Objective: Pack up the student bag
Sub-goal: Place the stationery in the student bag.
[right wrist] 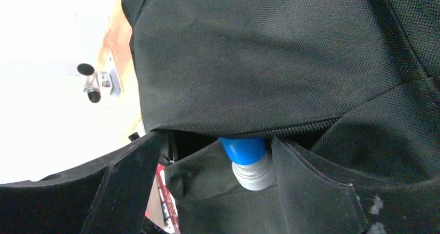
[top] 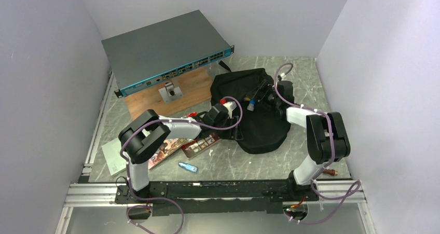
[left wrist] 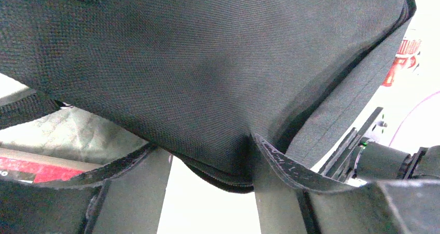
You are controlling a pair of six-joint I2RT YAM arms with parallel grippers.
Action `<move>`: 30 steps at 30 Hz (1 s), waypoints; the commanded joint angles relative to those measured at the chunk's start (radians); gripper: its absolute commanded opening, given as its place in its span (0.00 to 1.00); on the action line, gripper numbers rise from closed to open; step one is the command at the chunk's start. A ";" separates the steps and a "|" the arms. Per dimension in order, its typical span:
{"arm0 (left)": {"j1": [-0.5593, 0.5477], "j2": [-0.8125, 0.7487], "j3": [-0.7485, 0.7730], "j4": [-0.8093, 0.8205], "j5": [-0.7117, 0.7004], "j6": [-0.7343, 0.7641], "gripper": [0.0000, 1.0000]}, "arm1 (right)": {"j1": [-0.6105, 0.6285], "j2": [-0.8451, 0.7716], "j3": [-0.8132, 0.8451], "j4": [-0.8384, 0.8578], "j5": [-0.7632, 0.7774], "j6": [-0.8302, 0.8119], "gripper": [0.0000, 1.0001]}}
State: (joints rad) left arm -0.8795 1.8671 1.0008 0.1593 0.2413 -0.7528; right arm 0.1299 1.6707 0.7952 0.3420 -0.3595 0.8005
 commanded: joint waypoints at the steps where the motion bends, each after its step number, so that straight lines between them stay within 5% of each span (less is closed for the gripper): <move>1: -0.021 -0.023 -0.005 -0.070 -0.012 0.033 0.62 | 0.000 -0.093 0.028 -0.104 0.036 -0.138 0.82; 11: -0.021 -0.035 0.018 -0.102 -0.014 0.065 0.62 | 0.028 -0.220 -0.058 -0.235 0.088 -0.315 0.78; 19: -0.024 -0.034 0.013 -0.096 -0.006 0.061 0.62 | 0.082 -0.159 -0.079 -0.158 0.122 -0.318 0.41; 30: -0.023 -0.031 0.017 -0.087 0.002 0.058 0.63 | 0.122 -0.046 0.016 -0.153 0.245 -0.313 0.18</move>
State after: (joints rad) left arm -0.8883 1.8538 1.0065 0.1192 0.2260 -0.7181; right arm 0.2516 1.6112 0.7403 0.1360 -0.2092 0.4961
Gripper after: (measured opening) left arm 0.628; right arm 0.225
